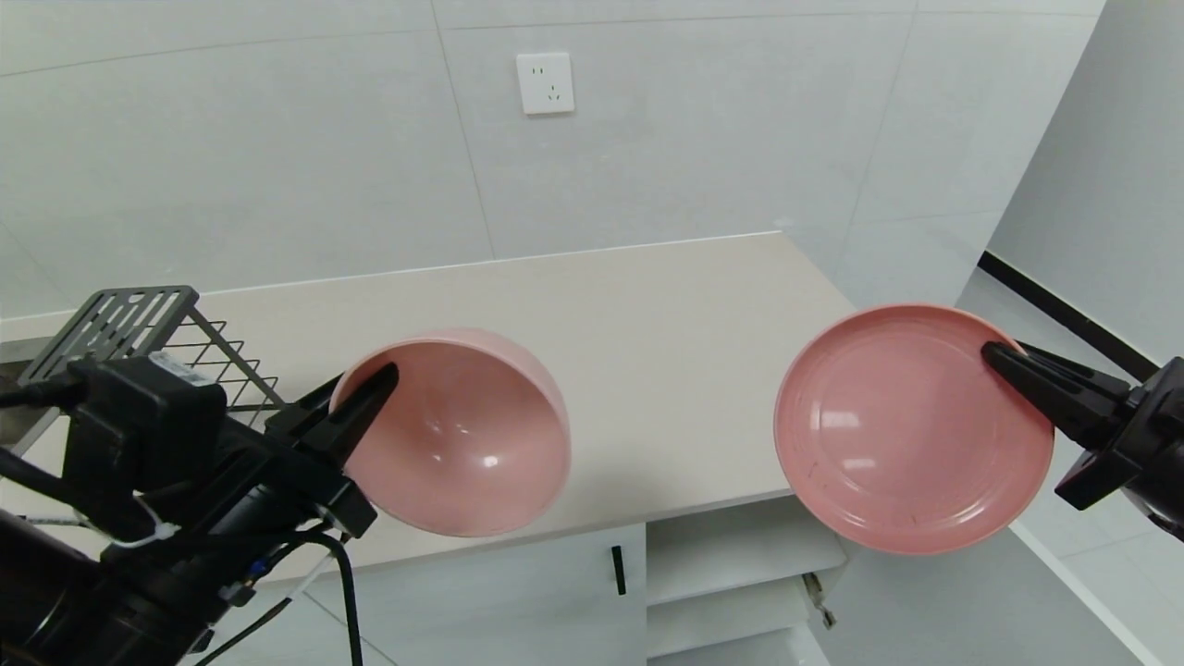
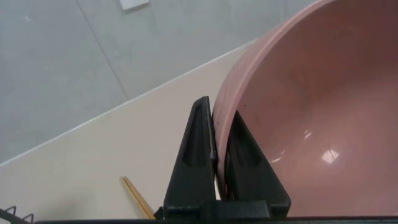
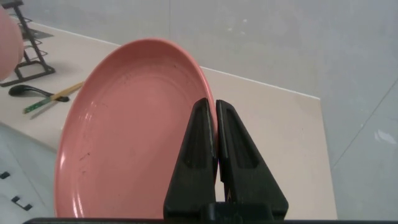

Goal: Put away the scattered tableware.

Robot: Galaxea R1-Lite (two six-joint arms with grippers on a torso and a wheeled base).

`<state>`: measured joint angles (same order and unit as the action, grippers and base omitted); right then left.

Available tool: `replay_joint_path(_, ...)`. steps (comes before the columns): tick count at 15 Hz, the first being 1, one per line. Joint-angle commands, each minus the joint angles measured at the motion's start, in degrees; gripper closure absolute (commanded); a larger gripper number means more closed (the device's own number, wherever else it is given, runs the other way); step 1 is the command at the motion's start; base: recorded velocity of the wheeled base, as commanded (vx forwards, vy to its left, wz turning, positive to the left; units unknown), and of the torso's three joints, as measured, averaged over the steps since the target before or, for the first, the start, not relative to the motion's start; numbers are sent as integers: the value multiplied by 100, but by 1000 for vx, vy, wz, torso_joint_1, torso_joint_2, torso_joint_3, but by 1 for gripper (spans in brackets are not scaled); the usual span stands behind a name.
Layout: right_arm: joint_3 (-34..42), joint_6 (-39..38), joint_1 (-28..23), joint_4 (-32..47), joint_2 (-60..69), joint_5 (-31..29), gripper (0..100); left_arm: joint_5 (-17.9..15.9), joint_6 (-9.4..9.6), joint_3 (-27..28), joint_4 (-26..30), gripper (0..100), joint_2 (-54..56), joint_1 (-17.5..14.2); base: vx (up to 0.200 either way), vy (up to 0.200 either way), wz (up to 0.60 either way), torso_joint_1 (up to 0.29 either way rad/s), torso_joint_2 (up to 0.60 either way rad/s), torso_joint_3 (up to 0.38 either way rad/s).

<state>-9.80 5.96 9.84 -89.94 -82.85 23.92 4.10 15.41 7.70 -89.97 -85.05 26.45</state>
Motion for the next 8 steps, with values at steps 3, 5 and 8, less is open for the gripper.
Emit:
replay_joint_path(3,13,2,1,-6,-30,-1,100,3,-3,-349,-3,100,-2,237,-133,0,0,8,5,0)
replay_joint_path(5,13,2,1,-6,-30,-1,100,3,-91,-393,-3,100,24,255,-200,0,0,2,5,5)
replay_joint_path(8,13,2,1,-6,-56,-1,100,3,-214,-393,-3,100,15,255,-67,0,0,2,1,2)
